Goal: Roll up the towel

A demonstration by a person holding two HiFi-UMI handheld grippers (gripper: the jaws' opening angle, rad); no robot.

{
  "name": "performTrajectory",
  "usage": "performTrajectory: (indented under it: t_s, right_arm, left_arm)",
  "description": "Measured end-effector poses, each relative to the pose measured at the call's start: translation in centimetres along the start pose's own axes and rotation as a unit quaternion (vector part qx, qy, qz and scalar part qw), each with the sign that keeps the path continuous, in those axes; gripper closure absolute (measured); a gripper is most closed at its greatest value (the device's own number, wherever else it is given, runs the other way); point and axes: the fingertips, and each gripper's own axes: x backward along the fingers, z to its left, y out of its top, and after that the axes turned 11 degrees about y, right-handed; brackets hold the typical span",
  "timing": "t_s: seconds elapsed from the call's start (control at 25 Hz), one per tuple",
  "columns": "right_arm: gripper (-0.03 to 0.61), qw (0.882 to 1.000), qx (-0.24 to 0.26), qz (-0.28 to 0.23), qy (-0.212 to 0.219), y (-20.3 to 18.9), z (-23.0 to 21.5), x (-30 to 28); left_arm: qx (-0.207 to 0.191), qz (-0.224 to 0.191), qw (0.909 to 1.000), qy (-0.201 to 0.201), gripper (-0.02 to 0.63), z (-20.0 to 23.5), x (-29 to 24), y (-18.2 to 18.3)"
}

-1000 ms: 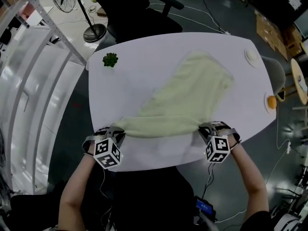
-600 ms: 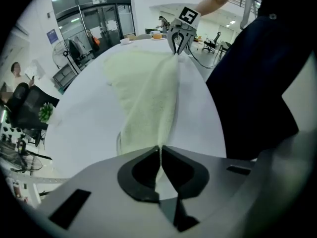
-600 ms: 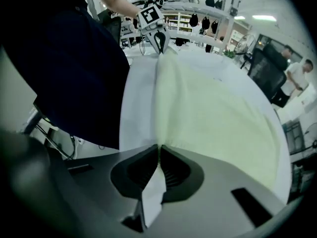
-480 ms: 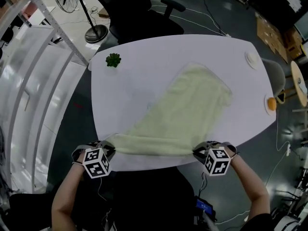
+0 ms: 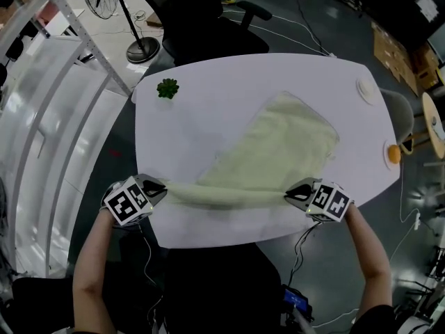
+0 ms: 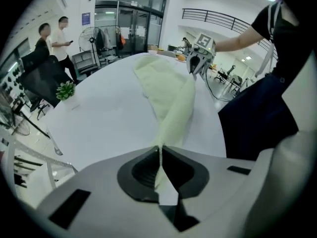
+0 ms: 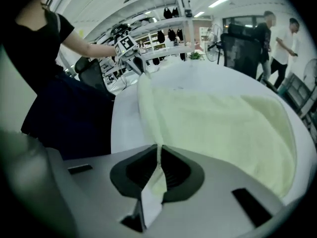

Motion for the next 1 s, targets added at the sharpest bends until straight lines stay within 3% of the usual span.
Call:
performTrajectory:
  t_s: [0.2,0.36,0.52,0.72,0.84,1.0]
  right_arm:
    - [0.54,0.999,-0.021,0.005,-0.03,0.6,-4.8,0.0]
    - [0.534,0.998,-0.04,0.026,-0.045,-0.3,-7.7,-1.3]
    - [0.511,0.997,-0.06,0.022,-0.034,-1.0,-8.8,-2.1]
    - [0.498,0.997,-0.07,-0.008,-0.023,-1.1,-9.0,-1.8]
    - [0.395,0.996,-0.061,-0.018,-0.062,-0.6,-9.4,-0.4]
    - [0.32,0.993,-0.057,-0.044,-0.091,0.0,-8.7,2.6]
  left_arm:
    - [0.028,0.015,0.9991,0.026,0.583,3.9,-2.3,1.7]
    - [0.007,0.052,0.9971,0.055,0.578,5.8,-4.9,1.7]
    - [-0.022,0.07,0.994,0.08,0.566,6.5,-6.5,1.6]
    - [-0.012,0.054,0.9918,0.115,0.477,7.4,-6.3,1.6]
    - [0.024,0.032,0.9921,0.119,0.438,7.9,-5.4,1.7]
    - [0.051,-0.02,0.9901,0.129,0.364,8.2,-1.8,2.9]
